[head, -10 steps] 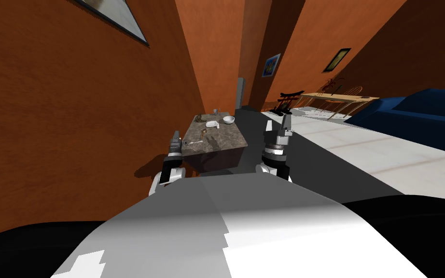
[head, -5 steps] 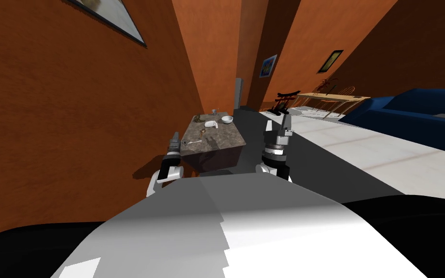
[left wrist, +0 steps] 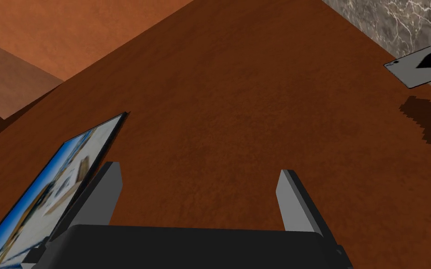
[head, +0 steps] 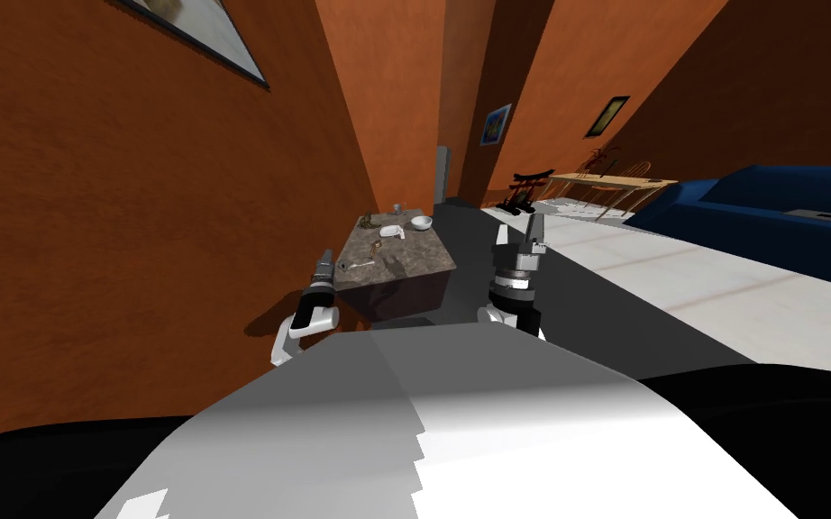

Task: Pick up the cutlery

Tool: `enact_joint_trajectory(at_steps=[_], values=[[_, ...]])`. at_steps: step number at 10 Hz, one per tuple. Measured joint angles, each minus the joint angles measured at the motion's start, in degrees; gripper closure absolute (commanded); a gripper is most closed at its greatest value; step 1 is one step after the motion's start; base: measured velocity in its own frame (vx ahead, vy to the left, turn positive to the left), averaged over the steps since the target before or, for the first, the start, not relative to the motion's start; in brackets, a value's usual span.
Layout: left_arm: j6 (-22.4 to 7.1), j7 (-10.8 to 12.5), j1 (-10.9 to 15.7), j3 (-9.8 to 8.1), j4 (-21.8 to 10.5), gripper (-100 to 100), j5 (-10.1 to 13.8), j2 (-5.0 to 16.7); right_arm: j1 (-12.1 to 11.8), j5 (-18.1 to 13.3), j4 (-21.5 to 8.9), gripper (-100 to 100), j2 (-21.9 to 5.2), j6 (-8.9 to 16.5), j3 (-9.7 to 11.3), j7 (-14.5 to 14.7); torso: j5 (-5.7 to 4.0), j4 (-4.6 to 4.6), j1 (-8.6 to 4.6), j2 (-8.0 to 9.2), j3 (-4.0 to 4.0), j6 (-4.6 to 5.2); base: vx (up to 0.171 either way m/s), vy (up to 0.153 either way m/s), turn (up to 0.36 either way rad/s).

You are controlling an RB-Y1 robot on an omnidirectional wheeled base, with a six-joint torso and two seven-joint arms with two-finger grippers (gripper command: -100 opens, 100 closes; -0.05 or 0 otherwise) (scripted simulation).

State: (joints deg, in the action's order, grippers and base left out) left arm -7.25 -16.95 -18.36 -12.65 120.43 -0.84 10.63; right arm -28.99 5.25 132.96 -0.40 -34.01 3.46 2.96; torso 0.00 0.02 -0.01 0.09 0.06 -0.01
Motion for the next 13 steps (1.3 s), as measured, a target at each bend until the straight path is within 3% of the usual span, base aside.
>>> enact_joint_trajectory(at_steps=[2,9,11,13], values=[[-3.7,-0.3,1.7,-1.83,-1.4,-100,0.8,1.2,0.0,0.0,0.0,0,0.0,0.0,0.0,0.0,0.0,0.0,0.01,0.02,0.01,0.0,-0.021,-0.003,-0.024],[-12.9,-1.9,4.8,-4.71,-4.4,-100,1.4,1.8,0.0,0.0,0.0,0,0.0,0.0,0.0,0.0,0.01,-0.01,0.03,-0.06,-0.03,-0.01,-0.014,-0.003,-0.045],[-17.2,-2.3,5.8,-6.04,-4.4,-100,2.1,2.6,0.0,0.0,0.0,0,0.0,0.0,0.0,0.0,0.01,-0.01,0.04,-0.05,-0.03,-0.01,-0.013,-0.001,-0.055],[-19.9,-3.0,7.8,-7.3,-7.3,-100,2.2,2.8,0.0,0.0,0.0,0,0.0,0.0,0.0,0.0,0.01,-0.01,0.04,-0.07,-0.04,-0.01,-0.006,0.0,-0.023]])
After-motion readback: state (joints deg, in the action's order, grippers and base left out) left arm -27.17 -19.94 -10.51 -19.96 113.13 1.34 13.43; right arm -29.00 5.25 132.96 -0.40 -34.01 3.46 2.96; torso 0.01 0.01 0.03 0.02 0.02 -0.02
